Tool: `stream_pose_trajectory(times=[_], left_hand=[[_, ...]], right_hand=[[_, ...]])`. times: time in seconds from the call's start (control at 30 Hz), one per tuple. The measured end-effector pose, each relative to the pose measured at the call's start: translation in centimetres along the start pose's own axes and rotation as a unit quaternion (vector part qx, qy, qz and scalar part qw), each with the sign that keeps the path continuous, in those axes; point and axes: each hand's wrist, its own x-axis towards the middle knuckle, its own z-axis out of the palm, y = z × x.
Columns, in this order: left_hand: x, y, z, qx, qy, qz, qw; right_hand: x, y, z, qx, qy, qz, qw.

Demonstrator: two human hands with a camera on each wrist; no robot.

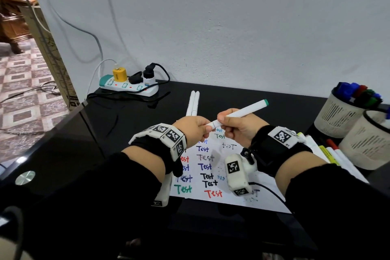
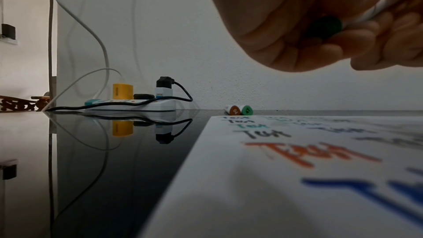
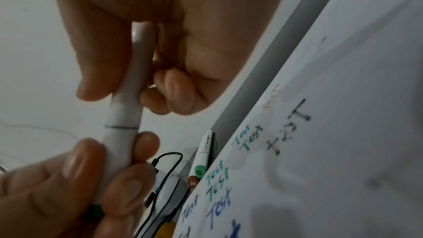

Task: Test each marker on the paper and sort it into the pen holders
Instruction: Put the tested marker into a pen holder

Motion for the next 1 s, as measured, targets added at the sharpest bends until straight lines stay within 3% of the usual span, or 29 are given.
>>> stream_pose_trajectory(times=[0.13,0.3,0.37,0.4,0.5,0.63,0.8,1.0], left_hand=[[0.2,-0.1,-0.1,0.049,-0.002,-0.021,0.999],[0.2,0.0,-0.3,0.132,-0.011,-0.046,0.990],[0.2,0.1,-0.3,0.153,-0.013,-0.047,0.987],[0.2,0.2,-0.3,0.157,-0.012,-0.046,0.986],[0.0,0.2,-0.3,0.164,-0.002,-0.042,0.986],[-0.1,0.1,-0.2,0.160,0.003,-0.033,0.987],[0.1,0.0,0.3,0.229,-0.029,-0.045,0.972],[0.4,0.1,2.7,0.423,-0.150,-0.027,0.893]], right_hand=[[-0.6,-0.2,-1.2,0.006,0.008,0.035,0.999],[-1.6,-1.1,-3.7,0.009,0.093,0.030,0.995],[-1.9,-1.6,-4.6,-0.064,0.101,0.025,0.993],[-2.1,-2.0,-4.8,-0.151,0.098,0.027,0.983],[-2.6,-3.3,-4.4,-0.450,0.063,0.025,0.891],[-3.1,-4.6,-3.0,-0.606,0.008,0.036,0.795],[-3.8,-5.9,-3.3,-0.661,0.026,0.069,0.746],[-5.4,-7.1,-6.0,-0.691,0.094,0.168,0.697]])
